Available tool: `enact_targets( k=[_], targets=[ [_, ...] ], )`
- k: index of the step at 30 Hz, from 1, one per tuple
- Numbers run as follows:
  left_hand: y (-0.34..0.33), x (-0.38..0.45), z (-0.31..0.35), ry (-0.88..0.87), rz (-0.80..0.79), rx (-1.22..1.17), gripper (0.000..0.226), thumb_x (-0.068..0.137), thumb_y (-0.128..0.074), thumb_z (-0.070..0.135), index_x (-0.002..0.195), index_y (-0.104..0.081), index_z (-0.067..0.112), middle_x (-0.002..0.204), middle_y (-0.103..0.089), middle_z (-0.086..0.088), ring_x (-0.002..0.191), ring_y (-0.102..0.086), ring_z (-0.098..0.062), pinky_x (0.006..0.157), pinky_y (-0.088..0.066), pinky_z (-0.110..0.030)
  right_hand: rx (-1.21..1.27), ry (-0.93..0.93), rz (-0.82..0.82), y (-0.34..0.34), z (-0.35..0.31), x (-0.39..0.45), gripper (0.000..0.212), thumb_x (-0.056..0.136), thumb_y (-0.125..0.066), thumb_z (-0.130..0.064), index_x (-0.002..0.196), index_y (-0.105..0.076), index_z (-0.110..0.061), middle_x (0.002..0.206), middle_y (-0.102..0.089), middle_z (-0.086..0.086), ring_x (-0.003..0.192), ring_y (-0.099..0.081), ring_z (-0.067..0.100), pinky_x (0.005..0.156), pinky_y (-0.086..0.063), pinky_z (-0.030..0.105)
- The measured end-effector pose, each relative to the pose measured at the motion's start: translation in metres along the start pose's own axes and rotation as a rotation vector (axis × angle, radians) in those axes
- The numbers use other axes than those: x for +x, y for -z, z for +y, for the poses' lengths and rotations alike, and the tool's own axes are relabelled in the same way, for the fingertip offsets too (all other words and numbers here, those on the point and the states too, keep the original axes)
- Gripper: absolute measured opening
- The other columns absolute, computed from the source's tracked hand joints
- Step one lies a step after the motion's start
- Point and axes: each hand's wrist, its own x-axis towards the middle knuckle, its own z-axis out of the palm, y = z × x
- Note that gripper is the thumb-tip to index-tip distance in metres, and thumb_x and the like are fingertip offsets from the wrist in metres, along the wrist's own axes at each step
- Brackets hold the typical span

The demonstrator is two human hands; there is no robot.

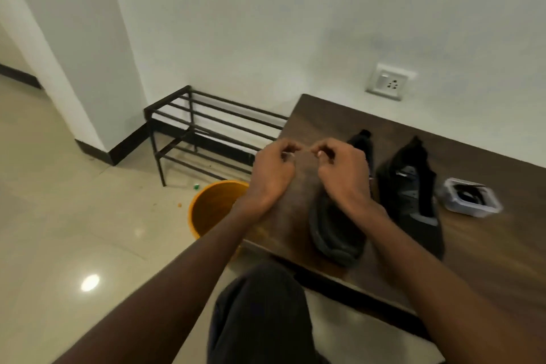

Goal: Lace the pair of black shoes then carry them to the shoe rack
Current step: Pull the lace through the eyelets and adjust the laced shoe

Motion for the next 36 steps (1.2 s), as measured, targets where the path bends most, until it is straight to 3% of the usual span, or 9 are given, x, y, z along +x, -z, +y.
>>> enact_targets(
  k=[3,7,9,12,14,18,30,33,36],
  targets=[
    [-0.047,-0.013,0.053,-0.133,-0.148,0.096,0.042,0.090,-0.071,0.022,0.132,-0.065,0.021,0.132,-0.064,-0.003,0.120,-0.062,-0.020,0.103,-0.051,-0.033,-0.071,-0.108,0.040,0.060,0.035,-0.029,0.022,0.094,-0.063,-0.007,0.102,-0.079,-0.020,0.102,-0.078,-0.003,0.096,-0.070,0.013,0.083,-0.046,0.021],
    [-0.092,-0.040,0.073,-0.056,-0.350,0.322,0.086,0.085,-0.078,0.042,0.156,-0.030,0.036,0.158,-0.032,-0.004,0.132,-0.051,-0.034,0.107,-0.049,-0.050,-0.193,-0.119,0.004,0.110,0.071,-0.049,0.027,0.093,-0.062,-0.006,0.111,-0.077,-0.020,0.116,-0.075,0.000,0.106,-0.068,0.018,0.091,-0.052,0.029],
    [-0.104,-0.053,0.073,-0.034,-0.313,0.508,0.092,0.085,-0.078,0.047,0.157,-0.022,0.039,0.163,-0.026,-0.008,0.136,-0.045,-0.040,0.108,-0.046,-0.056,-0.276,-0.150,-0.130,0.127,0.087,-0.049,0.035,0.094,-0.067,-0.014,0.128,-0.071,-0.023,0.135,-0.066,0.004,0.119,-0.063,0.023,0.100,-0.053,0.037],
    [-0.107,-0.060,0.078,-0.016,-0.233,0.511,0.090,0.083,-0.079,0.047,0.155,-0.026,0.040,0.159,-0.031,-0.008,0.133,-0.048,-0.038,0.107,-0.046,-0.055,-0.470,-0.177,-0.433,0.140,0.107,-0.047,0.065,0.093,-0.074,-0.036,0.153,-0.048,-0.032,0.165,-0.036,0.006,0.142,-0.047,0.032,0.116,-0.043,0.047],
    [-0.105,-0.060,0.079,-0.034,-0.223,0.471,0.088,0.080,-0.081,0.047,0.152,-0.031,0.041,0.153,-0.037,-0.006,0.127,-0.051,-0.036,0.105,-0.049,-0.052,-0.493,-0.175,-0.575,0.144,0.117,-0.049,0.076,0.094,-0.072,-0.044,0.159,-0.035,-0.035,0.170,-0.025,0.004,0.146,-0.042,0.033,0.117,-0.042,0.046],
    [-0.102,-0.054,0.079,-0.053,-0.230,0.431,0.085,0.077,-0.083,0.046,0.148,-0.038,0.042,0.146,-0.044,-0.004,0.119,-0.054,-0.033,0.101,-0.052,-0.046,-0.403,-0.193,-0.647,0.152,0.125,-0.051,0.075,0.096,-0.070,-0.043,0.160,-0.031,-0.035,0.162,-0.039,0.007,0.140,-0.049,0.031,0.112,-0.045,0.042],
    [-0.121,-0.059,0.101,-0.011,-0.319,0.465,0.086,0.080,-0.081,0.054,0.149,-0.031,0.047,0.142,-0.037,-0.005,0.124,-0.046,-0.035,0.105,-0.049,-0.049,-0.456,-0.284,-0.747,0.166,0.125,-0.062,0.087,0.091,-0.076,-0.040,0.160,-0.024,-0.045,0.157,-0.046,0.008,0.136,-0.052,0.030,0.106,-0.051,0.045],
    [-0.125,-0.050,0.119,-0.053,-0.397,0.525,0.091,0.087,-0.073,0.058,0.157,-0.019,0.037,0.147,-0.037,-0.012,0.126,-0.053,-0.041,0.104,-0.050,-0.050,-0.474,-0.273,-0.719,0.172,0.124,-0.063,0.082,0.088,-0.079,-0.039,0.156,-0.034,-0.046,0.152,-0.050,0.005,0.132,-0.055,0.029,0.103,-0.053,0.046],
    [-0.116,-0.036,0.137,-0.081,-0.457,0.576,0.075,0.098,-0.064,0.048,0.157,-0.023,0.025,0.140,-0.052,-0.015,0.117,-0.061,-0.034,0.092,-0.052,-0.044,-0.500,-0.218,-0.516,0.177,0.115,-0.059,0.055,0.089,-0.075,-0.030,0.140,-0.057,-0.042,0.135,-0.062,0.003,0.119,-0.064,0.027,0.093,-0.058,0.045]
  ],
)
